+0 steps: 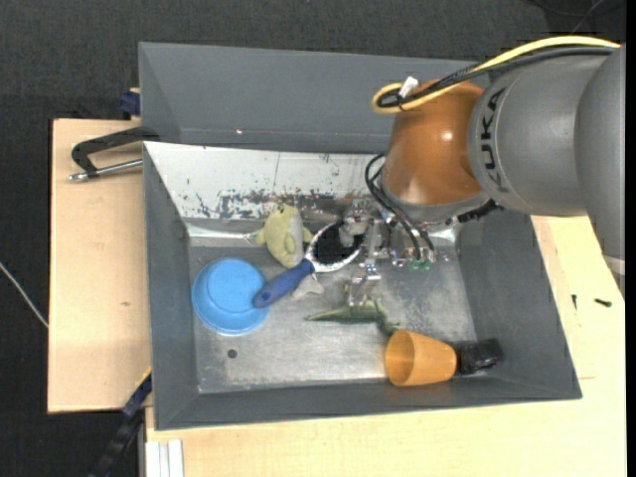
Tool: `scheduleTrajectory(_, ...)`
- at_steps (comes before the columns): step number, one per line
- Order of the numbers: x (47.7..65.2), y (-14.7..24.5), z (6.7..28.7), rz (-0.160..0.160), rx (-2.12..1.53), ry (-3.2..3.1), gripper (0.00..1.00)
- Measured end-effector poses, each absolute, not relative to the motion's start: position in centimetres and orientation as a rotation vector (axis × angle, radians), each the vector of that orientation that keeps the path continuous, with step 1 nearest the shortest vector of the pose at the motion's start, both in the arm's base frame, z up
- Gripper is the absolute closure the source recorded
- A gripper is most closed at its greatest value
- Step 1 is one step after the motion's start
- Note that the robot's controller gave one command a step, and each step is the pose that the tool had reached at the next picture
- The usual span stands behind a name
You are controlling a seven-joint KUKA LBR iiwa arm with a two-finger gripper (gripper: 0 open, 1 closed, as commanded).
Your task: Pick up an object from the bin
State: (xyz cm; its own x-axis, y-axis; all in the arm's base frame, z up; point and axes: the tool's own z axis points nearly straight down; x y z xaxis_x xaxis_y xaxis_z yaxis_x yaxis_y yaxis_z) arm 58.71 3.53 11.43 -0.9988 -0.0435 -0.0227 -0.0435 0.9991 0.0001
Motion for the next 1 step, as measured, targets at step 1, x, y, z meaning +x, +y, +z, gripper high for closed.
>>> scheduleTrajectory(1, 58.3, 3.34, 10.77, -0.005, -0.069, 3.132, 1.0)
